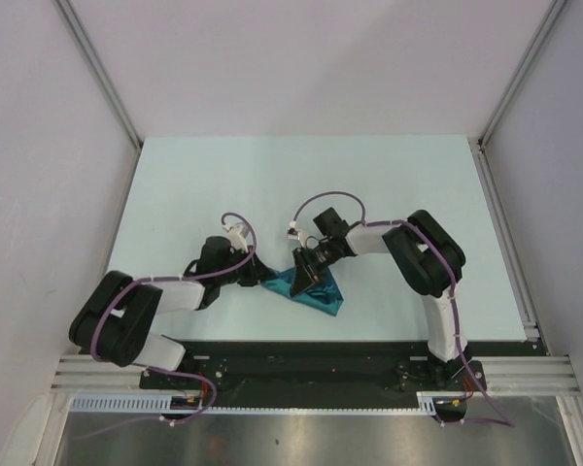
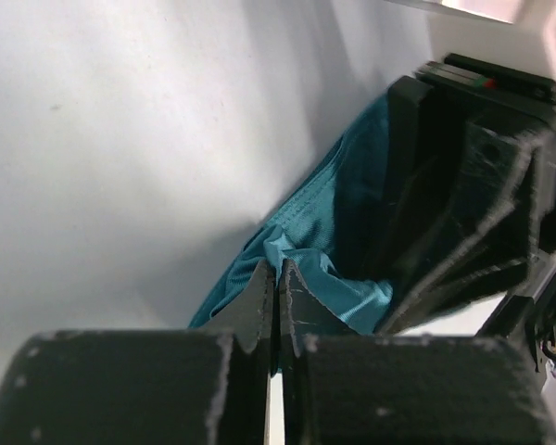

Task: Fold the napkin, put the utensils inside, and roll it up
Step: Roll the napkin with the utensil

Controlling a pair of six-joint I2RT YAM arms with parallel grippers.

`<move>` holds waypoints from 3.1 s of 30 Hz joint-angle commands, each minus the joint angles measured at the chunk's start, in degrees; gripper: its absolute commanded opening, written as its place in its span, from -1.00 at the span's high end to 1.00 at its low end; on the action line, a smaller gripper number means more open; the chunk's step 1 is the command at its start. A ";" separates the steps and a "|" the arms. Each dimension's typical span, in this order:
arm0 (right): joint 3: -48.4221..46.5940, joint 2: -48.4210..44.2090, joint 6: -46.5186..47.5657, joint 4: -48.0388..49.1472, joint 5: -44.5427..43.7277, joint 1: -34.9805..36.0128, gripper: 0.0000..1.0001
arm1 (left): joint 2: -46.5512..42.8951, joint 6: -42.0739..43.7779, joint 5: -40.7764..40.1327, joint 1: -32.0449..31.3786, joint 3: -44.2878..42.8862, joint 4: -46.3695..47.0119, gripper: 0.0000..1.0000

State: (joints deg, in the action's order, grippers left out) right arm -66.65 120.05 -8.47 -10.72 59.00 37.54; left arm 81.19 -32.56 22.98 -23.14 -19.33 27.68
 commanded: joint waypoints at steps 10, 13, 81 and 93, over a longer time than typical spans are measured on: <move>-2.25 -14.29 0.91 -14.42 -22.34 0.60 -0.16 | 6.88 6.28 -0.48 -0.42 -7.21 -13.61 1.00; -1.64 -18.86 1.00 -13.10 -29.37 1.65 -0.20 | 7.05 6.63 -0.13 -0.42 -7.74 -14.23 0.99; 8.82 -5.53 0.73 -1.67 -11.20 2.72 0.56 | -15.01 2.41 -0.14 0.72 -1.23 -7.04 -0.50; 7.59 -1.40 0.65 -1.58 -5.39 0.96 0.56 | -5.61 1.09 1.10 0.64 -1.58 0.97 -0.11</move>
State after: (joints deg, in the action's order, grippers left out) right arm -61.17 114.56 -8.12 -4.43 52.16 37.36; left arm 73.54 -30.57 22.15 -22.11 -20.62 22.81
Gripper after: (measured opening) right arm 0.247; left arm 0.583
